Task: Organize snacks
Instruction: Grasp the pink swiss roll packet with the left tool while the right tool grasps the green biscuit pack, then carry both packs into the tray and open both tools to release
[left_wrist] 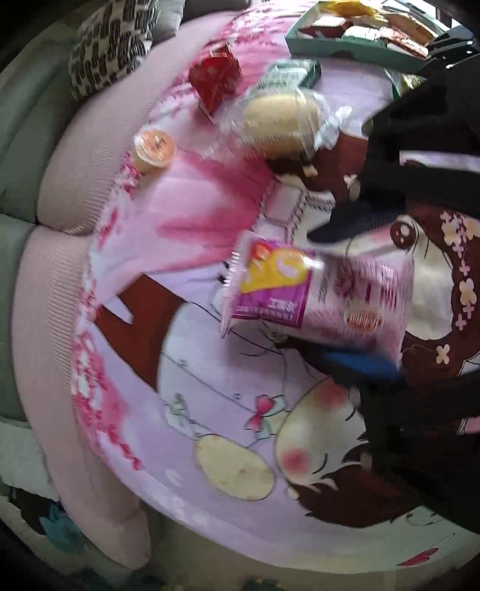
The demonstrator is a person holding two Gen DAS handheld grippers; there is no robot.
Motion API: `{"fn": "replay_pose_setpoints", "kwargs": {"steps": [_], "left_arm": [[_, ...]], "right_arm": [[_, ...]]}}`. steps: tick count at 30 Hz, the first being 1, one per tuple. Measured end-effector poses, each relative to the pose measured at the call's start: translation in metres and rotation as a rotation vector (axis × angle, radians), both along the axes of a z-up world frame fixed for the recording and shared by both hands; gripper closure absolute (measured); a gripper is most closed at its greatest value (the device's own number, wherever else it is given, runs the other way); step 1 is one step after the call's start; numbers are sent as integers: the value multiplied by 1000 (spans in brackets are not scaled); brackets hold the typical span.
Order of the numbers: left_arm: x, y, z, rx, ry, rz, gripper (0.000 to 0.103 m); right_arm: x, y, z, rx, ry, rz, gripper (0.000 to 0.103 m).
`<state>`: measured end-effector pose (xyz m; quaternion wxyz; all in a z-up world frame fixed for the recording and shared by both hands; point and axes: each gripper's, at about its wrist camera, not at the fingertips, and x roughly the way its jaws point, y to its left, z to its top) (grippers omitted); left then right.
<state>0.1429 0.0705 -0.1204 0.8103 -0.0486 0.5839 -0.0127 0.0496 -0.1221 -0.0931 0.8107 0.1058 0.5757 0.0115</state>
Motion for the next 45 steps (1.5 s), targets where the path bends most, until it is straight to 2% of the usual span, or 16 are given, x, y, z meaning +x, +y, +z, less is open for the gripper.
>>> {"fn": "replay_pose_setpoints", "kwargs": {"steps": [4,8,11,14,17,21,29,35,45], "left_arm": [[1,1,-3,10,14,16,62],[-1,0,2,16,12,24,64],[-5,1,14,7,-10,31,64],[-14,-1,31,-49,-39,29,64],[-22,-8,51,-54,-80,13,64],[-33,-24,75,-67,-137,-24,64],[-47,-71,100,-102,-180,-146,64],[-57,-109,97,-164,-153,-243,64],[-82,-161,94,-209,-146,-380,64]], "right_arm": [[0,-1,1,0,-1,-9,49],[-3,-3,9,-5,-23,-15,50],[-7,-5,23,4,-66,-21,50],[-12,-8,36,12,-106,-29,50],[-18,-11,46,28,-137,-40,50],[-23,-18,59,45,-171,-56,50],[-31,-49,70,83,-200,-137,50],[-40,-88,73,98,-204,-245,50],[-63,-160,71,85,-192,-453,50]]}}
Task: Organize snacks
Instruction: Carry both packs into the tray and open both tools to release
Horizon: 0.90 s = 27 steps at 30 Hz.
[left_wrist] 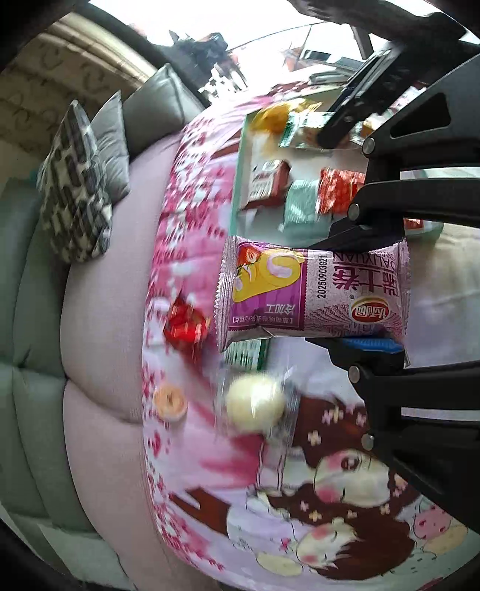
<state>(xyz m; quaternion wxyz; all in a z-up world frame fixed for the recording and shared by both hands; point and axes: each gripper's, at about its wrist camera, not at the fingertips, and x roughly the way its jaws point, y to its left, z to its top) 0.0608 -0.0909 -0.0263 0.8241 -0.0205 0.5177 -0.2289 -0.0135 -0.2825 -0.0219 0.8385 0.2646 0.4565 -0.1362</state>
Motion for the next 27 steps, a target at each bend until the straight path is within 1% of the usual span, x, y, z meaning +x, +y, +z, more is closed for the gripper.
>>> {"fn": "replay_pose_setpoints", "kwargs": {"steps": [4,6,8,13,19,21,24,27], "left_arm": [[-6,-24,-1,-3,-7,-58,64],[-6,-37,-2,-1,-14,-79,64],[-2,-47,-3,-5,-11,-87,64],[10,-72,-9,27,-15,-109,64],[26,-98,-22,44,-4,-110,64],[29,-107,-29,60,0,-116,64],[31,-118,-38,106,-4,-127,64],[32,-128,-45,133,-11,-134,64]], "right_arm": [[-8,-19,-3,11,6,-55,50],[-10,-24,-4,9,6,-62,50],[-8,-28,-5,-4,11,-65,50],[-3,-38,-9,-2,9,-73,50],[-2,-48,-8,-57,10,-99,50],[-2,-52,-10,-63,22,-114,50],[0,-57,-16,-47,33,-118,50],[0,-59,-18,-36,36,-123,50]]}}
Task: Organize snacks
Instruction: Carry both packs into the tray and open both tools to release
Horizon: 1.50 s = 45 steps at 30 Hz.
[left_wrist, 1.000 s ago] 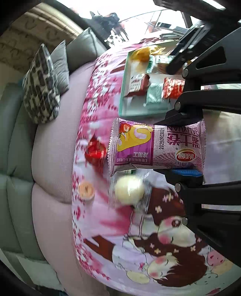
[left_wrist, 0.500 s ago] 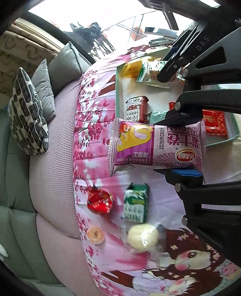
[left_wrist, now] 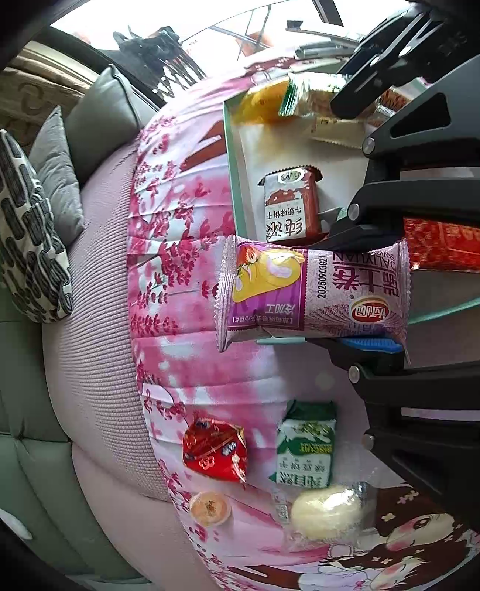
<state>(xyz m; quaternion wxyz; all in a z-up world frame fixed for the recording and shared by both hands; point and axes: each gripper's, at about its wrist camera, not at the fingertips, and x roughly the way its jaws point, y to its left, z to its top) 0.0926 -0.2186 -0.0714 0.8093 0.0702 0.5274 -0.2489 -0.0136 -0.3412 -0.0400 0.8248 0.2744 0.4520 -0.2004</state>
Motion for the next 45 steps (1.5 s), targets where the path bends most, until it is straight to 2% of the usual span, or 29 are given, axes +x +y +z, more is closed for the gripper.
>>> {"fn": "replay_pose_setpoints", "kwargs": {"steps": [13,20,34,36,38,45], "left_arm": [[-9,-10,-5,25,-37,-43,64],[-6,-2,-7,-22,15,-39,63],[-17,-17,-11,-3,47,-97,61],[-15,-16,-9,-4,55,-89,55],[-13,-12,-10,0,74,-63,41],[-12,-1,-4,-11,79,-17,35]], "right_arm": [[2,0,-7,4,32,10,49],[3,1,-8,-1,44,7,49],[4,1,-8,-13,58,8,49],[4,0,-8,-11,55,8,49],[3,0,-7,-12,53,8,48],[1,1,1,-30,27,11,46]]}}
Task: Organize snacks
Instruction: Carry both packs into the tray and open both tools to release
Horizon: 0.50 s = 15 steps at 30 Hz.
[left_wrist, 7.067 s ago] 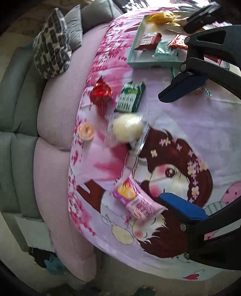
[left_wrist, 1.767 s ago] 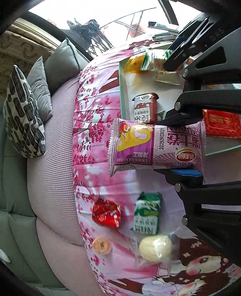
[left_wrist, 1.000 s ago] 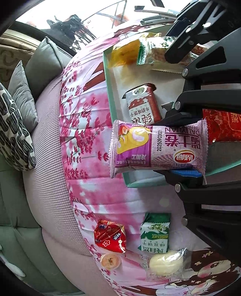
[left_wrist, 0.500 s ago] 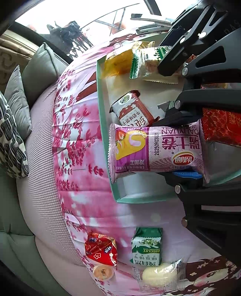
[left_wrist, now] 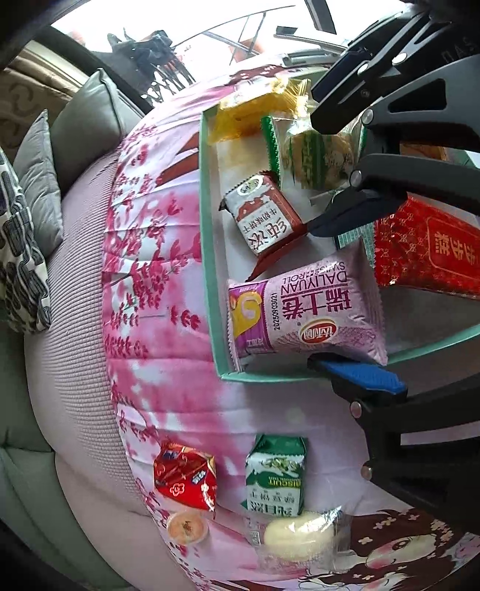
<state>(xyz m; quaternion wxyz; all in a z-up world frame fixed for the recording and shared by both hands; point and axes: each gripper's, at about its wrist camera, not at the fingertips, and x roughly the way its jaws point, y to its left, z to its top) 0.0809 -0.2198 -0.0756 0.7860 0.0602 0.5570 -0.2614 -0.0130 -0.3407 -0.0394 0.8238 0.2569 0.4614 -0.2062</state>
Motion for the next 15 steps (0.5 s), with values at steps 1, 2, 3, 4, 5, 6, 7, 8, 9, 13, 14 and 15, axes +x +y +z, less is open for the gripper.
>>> {"fn": "replay_pose_setpoints", "kwargs": {"steps": [1,2,3,4,5,6,7,8,9,13,14,15], "left_arm": [[0,2,2,-3,-1,4,34],[-1,3,4,-7,-4,9,33],[-2,5,7,-9,-9,13,33],[-3,7,10,-8,-13,17,33],[-3,9,12,-7,-16,24,33],[-4,12,14,-4,-18,33,33],[-4,14,16,0,-21,42,33],[-5,16,18,6,-28,55,33],[-4,18,21,11,-39,70,33],[-5,27,28,23,-77,111,31],[-5,29,28,29,-84,122,21],[-4,31,28,36,-93,135,17]], "right_arm": [[-1,0,1,-1,-4,0,46],[-1,0,2,-2,-6,0,46],[-1,0,2,-2,-10,0,46],[-2,0,3,-3,-13,-1,46],[-2,0,5,-4,-18,-3,46],[-3,-1,6,-5,-24,-6,46],[-4,-1,8,-6,-29,-8,46],[-5,0,8,-7,-33,-9,46],[-6,0,10,-8,-37,-11,46],[-6,0,10,-8,-38,-10,46],[-6,0,10,-6,-36,-9,45],[-6,0,10,-4,-34,-7,44]]}}
